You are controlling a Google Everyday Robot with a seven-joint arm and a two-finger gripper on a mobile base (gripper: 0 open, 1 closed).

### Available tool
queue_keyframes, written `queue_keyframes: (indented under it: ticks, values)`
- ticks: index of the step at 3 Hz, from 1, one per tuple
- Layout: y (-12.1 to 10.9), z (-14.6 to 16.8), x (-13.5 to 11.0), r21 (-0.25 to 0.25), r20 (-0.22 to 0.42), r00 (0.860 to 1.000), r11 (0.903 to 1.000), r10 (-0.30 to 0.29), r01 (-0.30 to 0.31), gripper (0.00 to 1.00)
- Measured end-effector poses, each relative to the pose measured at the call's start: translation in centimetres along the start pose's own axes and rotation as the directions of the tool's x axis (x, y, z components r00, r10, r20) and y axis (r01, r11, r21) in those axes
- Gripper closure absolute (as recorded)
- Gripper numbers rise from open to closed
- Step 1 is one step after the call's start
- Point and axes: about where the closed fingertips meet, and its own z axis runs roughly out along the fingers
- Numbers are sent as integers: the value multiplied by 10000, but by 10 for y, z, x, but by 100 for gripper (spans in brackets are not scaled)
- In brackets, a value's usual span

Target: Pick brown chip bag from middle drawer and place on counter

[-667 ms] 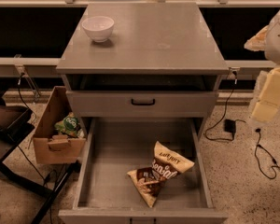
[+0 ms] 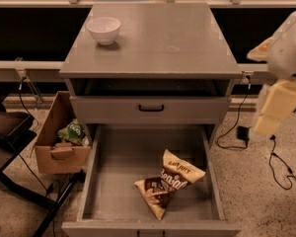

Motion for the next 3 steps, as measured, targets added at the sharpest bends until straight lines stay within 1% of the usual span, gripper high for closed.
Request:
queue_keyframes:
  ticks: [1, 2, 3]
  values:
    - [5, 57, -18, -5, 365, 9983, 9990, -451, 451, 0]
    - [5, 128, -41, -278, 268, 9960, 9959, -856, 864, 0]
    - [-3, 219, -55, -589, -731, 9888, 9903, -1302, 1260, 0]
